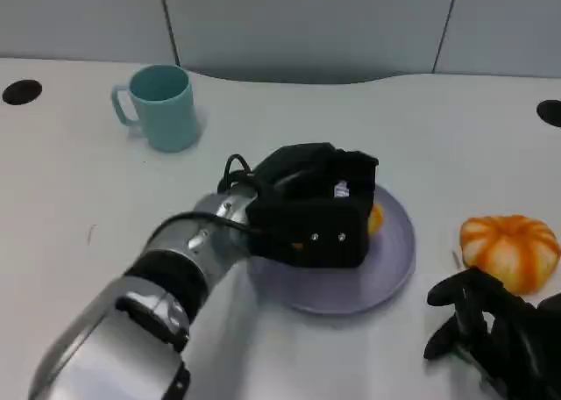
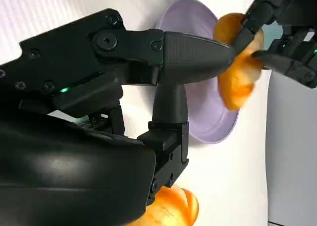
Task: Grasp the bread from the table and place it into the plate.
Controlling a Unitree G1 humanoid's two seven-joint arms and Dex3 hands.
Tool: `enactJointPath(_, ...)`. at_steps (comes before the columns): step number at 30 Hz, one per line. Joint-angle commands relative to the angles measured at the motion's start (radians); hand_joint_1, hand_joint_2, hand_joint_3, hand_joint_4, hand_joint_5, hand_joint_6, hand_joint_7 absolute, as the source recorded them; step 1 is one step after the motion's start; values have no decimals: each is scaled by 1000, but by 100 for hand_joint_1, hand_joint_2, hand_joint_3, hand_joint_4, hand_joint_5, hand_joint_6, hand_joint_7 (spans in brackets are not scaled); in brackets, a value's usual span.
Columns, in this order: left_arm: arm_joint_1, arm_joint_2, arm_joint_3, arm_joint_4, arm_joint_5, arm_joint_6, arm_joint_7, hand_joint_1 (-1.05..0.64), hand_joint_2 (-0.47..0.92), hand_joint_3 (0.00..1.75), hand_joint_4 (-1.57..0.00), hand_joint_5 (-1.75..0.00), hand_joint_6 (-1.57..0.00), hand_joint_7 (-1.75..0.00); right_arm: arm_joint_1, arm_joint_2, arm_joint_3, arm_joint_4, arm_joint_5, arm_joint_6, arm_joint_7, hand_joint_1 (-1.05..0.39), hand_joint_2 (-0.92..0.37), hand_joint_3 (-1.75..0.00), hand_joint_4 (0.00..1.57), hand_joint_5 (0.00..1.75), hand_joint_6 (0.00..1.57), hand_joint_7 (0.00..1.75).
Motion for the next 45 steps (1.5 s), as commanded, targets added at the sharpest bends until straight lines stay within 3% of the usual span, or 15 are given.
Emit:
enactJointPath(1,-55,44,-48,-8,53,-39,6,-75,92,11,-7,-83,-27,-52,14,-7,2,-8,-2,12,-5,-33,-92,-60,57,175,38,170)
enactJointPath(7,-75,53,-70,-12,72,-42,1,-94,92,28,0,-17,-5,-29,10,-8,-1,-7,-1,19,-9,-32,-92,-60,56,175,38,169)
enactJointPath(12,-73,67,-50,-25,36,-69,-30,-98,92,33,0,-3,-1,-25,5,-11,-3,-1,0,18,-7,-32,-92,-60,56,175,38,169)
enactJointPath(15,-64,84,-9,-45,-17,-109,-79,-104,92,47,0,0,0,-12,0,-12,-6,6,3,19,-3,-32,-92,-61,55,175,37,168)
enactJointPath(21,95,139,230,-148,-373,-214,-337,-102,92,51,0,0,-2,-7,-1,-22,-14,5,9,20,8,-32,-92,-61,56,175,36,168)
enactJointPath(24,133,140,278,-188,-455,-208,-415,-99,92,51,-2,-1,-4,-7,-1,-26,-12,7,6,18,8,-32,-92,-61,56,175,36,169)
enactJointPath(28,359,118,489,-402,-852,-23,-628,-88,92,51,-25,-14,-19,-12,0,-32,-8,-2,4,26,9,-32,-92,-61,55,175,36,170)
enactJointPath(35,452,115,536,-583,-940,162,-670,-86,92,47,-35,-20,-30,-11,-2,-32,-7,3,4,21,8,-33,-92,-60,56,175,37,171)
enactJointPath(36,547,127,609,-643,-1080,312,-717,-83,92,46,-42,-26,-36,-13,3,-29,-9,-2,8,22,6,-33,-92,-60,56,175,37,171)
enactJointPath(38,714,143,714,-750,-1280,532,-765,-71,92,46,-54,-65,-58,-14,9,-29,-10,-7,9,25,6,-34,-92,-59,56,175,37,171)
enactJointPath(39,772,145,742,-793,-1333,598,-766,-67,92,46,-51,-101,-67,-18,10,-31,-10,-9,8,26,8,-33,-92,-59,56,175,37,171)
enactJointPath(41,827,140,763,-849,-1368,664,-745,-64,92,46,-44,-131,-70,-29,10,-33,-10,-12,5,31,7,-33,-92,-60,56,175,37,172)
enactJointPath(42,860,133,774,-879,-1375,687,-723,-64,92,46,-41,-139,-64,-44,9,-36,-11,-13,6,34,8,-33,-92,-60,56,175,37,172)
enactJointPath(43,891,125,785,-902,-1374,699,-699,-61,92,46,-38,-160,-54,-82,8,-37,-13,-14,8,37,9,-32,-92,-60,56,175,37,172)
enactJointPath(45,938,118,795,-933,-1352,706,-670,-58,92,48,-41,-172,-42,-127,5,-39,-16,-13,11,40,9,-32,-92,-60,57,175,37,171)
